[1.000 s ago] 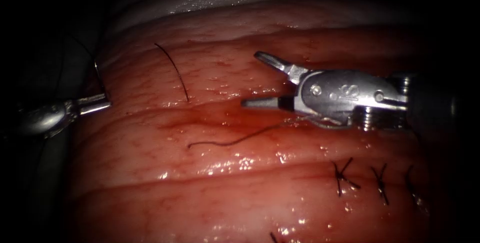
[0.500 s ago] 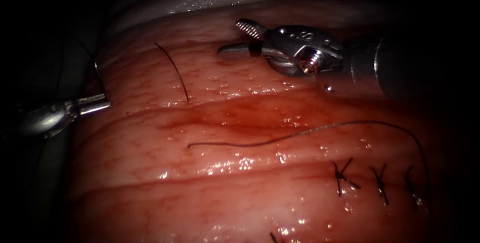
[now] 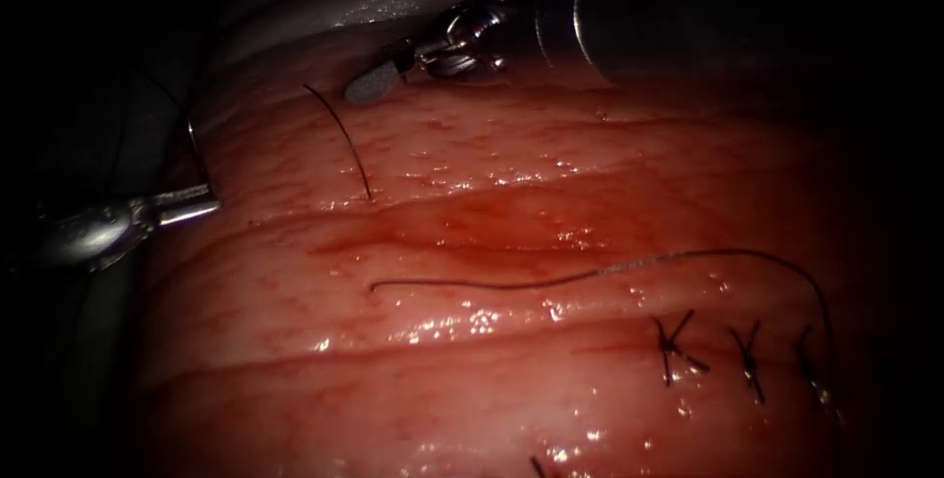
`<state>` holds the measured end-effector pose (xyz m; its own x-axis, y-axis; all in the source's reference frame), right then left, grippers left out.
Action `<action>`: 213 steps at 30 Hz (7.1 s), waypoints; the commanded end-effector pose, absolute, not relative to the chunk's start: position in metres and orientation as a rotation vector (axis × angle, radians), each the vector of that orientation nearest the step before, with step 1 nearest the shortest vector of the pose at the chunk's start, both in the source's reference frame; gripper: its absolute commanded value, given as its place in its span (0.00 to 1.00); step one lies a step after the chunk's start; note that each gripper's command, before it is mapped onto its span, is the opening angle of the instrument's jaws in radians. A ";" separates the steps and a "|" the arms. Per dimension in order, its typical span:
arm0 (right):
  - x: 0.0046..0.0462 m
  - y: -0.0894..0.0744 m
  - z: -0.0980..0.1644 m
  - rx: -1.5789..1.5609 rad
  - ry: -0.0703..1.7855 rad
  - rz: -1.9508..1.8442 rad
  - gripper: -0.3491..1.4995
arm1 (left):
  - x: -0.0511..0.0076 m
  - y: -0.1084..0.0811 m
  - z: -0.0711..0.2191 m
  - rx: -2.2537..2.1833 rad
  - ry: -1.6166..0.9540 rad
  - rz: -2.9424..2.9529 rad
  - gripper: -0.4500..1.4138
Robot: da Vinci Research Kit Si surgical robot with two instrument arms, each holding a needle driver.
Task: Wound Closure
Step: With the right grasper, adjust the suture tail, then set the needle down with the left gripper, then grab a long length of suture with the left gripper, then use the right hand to help the left gripper grab a longer length of suture.
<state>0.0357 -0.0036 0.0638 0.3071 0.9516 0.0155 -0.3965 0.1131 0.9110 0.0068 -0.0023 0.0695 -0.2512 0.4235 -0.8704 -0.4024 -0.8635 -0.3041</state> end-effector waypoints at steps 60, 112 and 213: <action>0.0334 -0.010 0.064 0.847 1.481 1.045 0.00 | 0.0048 0.000 0.071 -1.499 -0.037 2.130 0.00; 0.0202 -0.007 0.057 0.487 1.633 1.103 0.97 | -0.0042 0.017 0.074 -1.402 -0.201 2.096 0.81; 0.0319 -0.016 0.056 0.147 1.465 0.227 0.88 | -0.0084 -0.007 0.050 -1.832 -0.169 2.564 0.00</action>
<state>0.0308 -0.0163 0.0556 0.0959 0.2349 -0.9673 -0.0637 0.9712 0.2296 -0.0079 -0.0071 0.0492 -0.3260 0.0470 -0.9442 0.0756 -0.9943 -0.0755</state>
